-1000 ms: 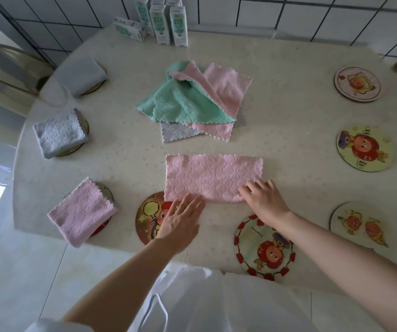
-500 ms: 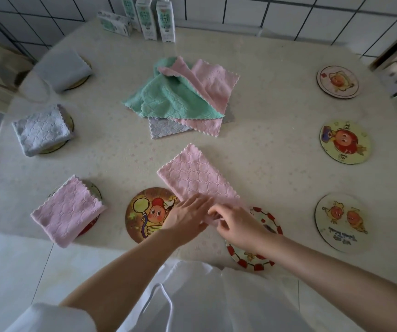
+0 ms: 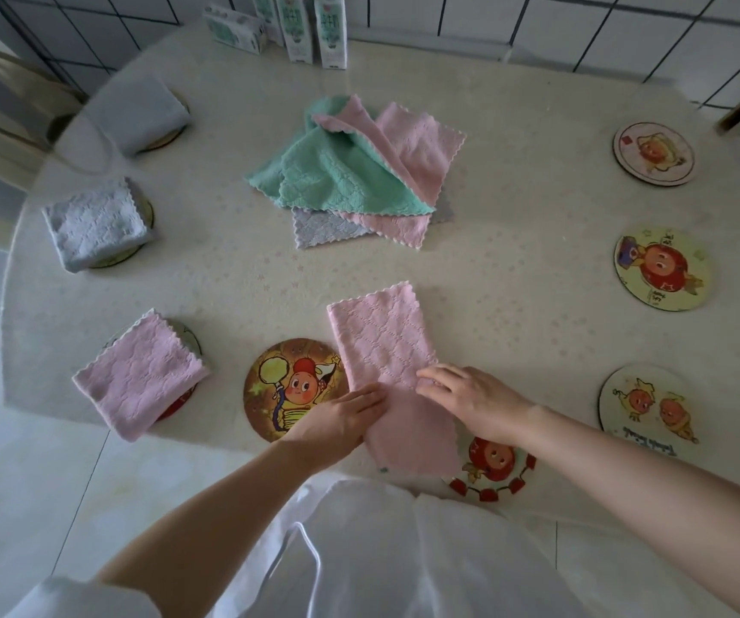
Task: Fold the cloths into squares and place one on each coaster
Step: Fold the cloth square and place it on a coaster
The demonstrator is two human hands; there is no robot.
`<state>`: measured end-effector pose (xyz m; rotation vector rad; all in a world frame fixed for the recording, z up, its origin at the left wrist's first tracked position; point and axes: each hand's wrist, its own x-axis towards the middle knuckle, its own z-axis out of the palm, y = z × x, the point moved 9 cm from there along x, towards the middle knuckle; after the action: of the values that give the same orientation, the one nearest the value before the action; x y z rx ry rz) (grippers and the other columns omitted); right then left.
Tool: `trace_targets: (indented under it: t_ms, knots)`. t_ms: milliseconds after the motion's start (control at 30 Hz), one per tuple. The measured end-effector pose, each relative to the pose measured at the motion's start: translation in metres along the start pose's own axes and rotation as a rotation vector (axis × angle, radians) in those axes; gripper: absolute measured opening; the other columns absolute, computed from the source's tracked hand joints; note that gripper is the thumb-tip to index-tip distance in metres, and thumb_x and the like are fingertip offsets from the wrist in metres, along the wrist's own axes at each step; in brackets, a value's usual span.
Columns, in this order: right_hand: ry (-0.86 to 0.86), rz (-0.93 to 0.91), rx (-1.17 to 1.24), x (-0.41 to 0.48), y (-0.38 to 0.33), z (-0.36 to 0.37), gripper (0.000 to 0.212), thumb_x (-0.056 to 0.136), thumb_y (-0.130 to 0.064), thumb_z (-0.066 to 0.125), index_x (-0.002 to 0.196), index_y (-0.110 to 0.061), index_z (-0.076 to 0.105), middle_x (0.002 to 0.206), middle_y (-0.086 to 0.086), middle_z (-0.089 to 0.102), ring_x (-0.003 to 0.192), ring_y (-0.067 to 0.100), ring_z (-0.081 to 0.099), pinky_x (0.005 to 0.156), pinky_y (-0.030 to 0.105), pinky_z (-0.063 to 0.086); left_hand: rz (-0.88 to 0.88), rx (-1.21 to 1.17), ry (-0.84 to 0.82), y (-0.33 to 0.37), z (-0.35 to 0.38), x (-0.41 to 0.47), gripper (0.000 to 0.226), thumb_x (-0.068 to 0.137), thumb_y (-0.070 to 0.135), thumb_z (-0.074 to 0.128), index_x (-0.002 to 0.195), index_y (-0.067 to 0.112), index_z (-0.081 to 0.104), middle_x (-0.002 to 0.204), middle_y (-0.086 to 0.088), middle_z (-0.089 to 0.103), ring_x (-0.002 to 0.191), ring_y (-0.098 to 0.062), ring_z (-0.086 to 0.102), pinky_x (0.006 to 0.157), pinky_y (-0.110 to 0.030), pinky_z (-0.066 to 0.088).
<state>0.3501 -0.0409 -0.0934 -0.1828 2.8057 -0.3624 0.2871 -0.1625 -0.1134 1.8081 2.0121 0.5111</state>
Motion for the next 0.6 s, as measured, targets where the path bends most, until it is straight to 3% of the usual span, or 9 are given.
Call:
trace_targets:
  t_ms: [100, 233, 300, 367, 467, 533, 600]
  knots:
    - [-0.014, -0.010, -0.020, -0.005, 0.004, 0.001, 0.072, 0.066, 0.019, 0.051, 0.131, -0.012, 0.049, 0.137, 0.010, 0.048, 0.127, 0.027, 0.046, 0.095, 0.040, 0.049, -0.118, -0.183, 0.094, -0.006, -0.017, 0.005, 0.044, 0.080, 0.000, 0.068, 0.123, 0.007, 0.063, 0.125, -0.011, 0.064, 0.114, -0.022, 0.061, 0.090, -0.035, 0.054]
    - [0.000, 0.028, 0.022, -0.002, 0.015, 0.005, 0.068, 0.073, 0.008, 0.060, 0.134, -0.019, 0.046, 0.134, 0.002, 0.049, 0.123, 0.024, 0.047, 0.097, 0.038, 0.046, -0.353, -0.366, 0.104, -0.022, -0.033, 0.013, 0.040, 0.086, -0.003, 0.057, 0.121, 0.015, 0.064, 0.101, -0.004, 0.073, 0.086, -0.013, 0.070, 0.075, -0.016, 0.054]
    - [0.014, 0.090, 0.158, 0.001, 0.021, 0.004, 0.058, 0.080, -0.004, 0.064, 0.133, -0.022, 0.047, 0.131, -0.004, 0.051, 0.121, 0.018, 0.046, 0.097, 0.033, 0.044, -0.582, -0.413, 0.082, -0.040, -0.034, 0.013, 0.031, 0.087, -0.002, 0.052, 0.110, 0.011, 0.069, 0.095, -0.007, 0.072, 0.081, -0.018, 0.067, 0.070, -0.021, 0.053]
    - [-0.019, 0.234, 0.362, 0.007, 0.033, 0.005, 0.052, 0.082, -0.010, 0.065, 0.129, -0.028, 0.050, 0.122, -0.008, 0.053, 0.114, 0.012, 0.047, 0.089, 0.023, 0.042, -0.789, -0.500, 0.061, -0.059, -0.032, 0.013, 0.017, 0.093, 0.010, 0.052, 0.084, 0.007, 0.067, 0.079, -0.008, 0.068, 0.064, -0.020, 0.061, 0.057, -0.028, 0.051]
    - [0.010, 0.481, 0.684, 0.022, 0.053, 0.002, 0.013, 0.091, -0.022, 0.057, 0.104, -0.022, 0.059, 0.088, 0.000, 0.063, 0.074, 0.012, 0.057, 0.061, 0.020, 0.042, -0.980, -0.723, 0.084, -0.079, -0.023, 0.013, 0.040, 0.096, 0.036, 0.051, 0.073, 0.005, 0.061, 0.067, -0.009, 0.059, 0.051, -0.017, 0.051, 0.044, -0.025, 0.040]
    - [0.102, 0.603, 0.755, 0.031, 0.069, -0.004, 0.026, 0.094, -0.034, 0.054, 0.076, -0.015, 0.057, 0.060, 0.000, 0.051, 0.051, 0.012, 0.042, 0.052, 0.024, 0.033, -1.093, -0.837, 0.162, -0.094, -0.020, 0.009, 0.051, 0.092, 0.048, 0.052, 0.077, 0.000, 0.064, 0.070, -0.013, 0.059, 0.058, -0.025, 0.056, 0.049, -0.030, 0.046]
    - [0.105, 0.671, 0.732, 0.039, 0.079, -0.004, 0.040, 0.094, -0.033, 0.054, 0.060, -0.016, 0.041, 0.052, -0.003, 0.037, 0.048, 0.012, 0.032, 0.050, 0.027, 0.024, -1.195, -0.995, 0.196, -0.101, -0.010, 0.007, 0.052, 0.090, 0.051, 0.053, 0.084, 0.001, 0.065, 0.079, -0.014, 0.064, 0.071, -0.034, 0.065, 0.063, -0.039, 0.058]
